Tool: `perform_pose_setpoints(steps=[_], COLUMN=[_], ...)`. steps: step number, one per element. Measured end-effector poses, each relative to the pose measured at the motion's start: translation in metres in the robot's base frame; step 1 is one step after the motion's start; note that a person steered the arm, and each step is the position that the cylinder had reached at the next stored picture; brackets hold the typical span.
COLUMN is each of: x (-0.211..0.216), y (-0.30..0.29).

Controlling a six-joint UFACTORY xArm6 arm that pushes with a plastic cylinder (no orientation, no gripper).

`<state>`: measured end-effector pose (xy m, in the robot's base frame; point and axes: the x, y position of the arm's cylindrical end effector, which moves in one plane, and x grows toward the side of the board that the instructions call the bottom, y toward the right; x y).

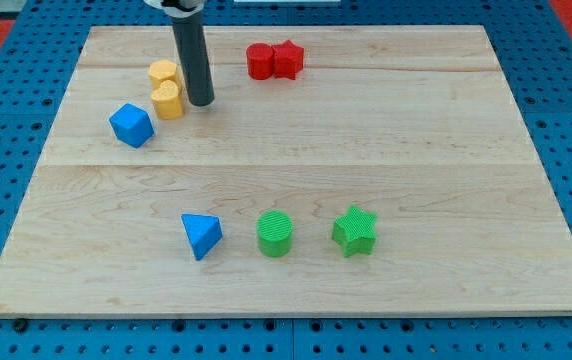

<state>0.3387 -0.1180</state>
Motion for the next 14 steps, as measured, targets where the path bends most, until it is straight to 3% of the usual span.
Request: perform_pose_setpoints(steps=[2, 3, 4, 5, 6, 8, 11, 14], x=[-0.002, 0.039, 0.114, 0.131, 0.109, 0.100, 0.083, 0.098], y=[-0.035, 0.013, 0.002, -0.108, -0.144, -0.065, -0.080, -0.021])
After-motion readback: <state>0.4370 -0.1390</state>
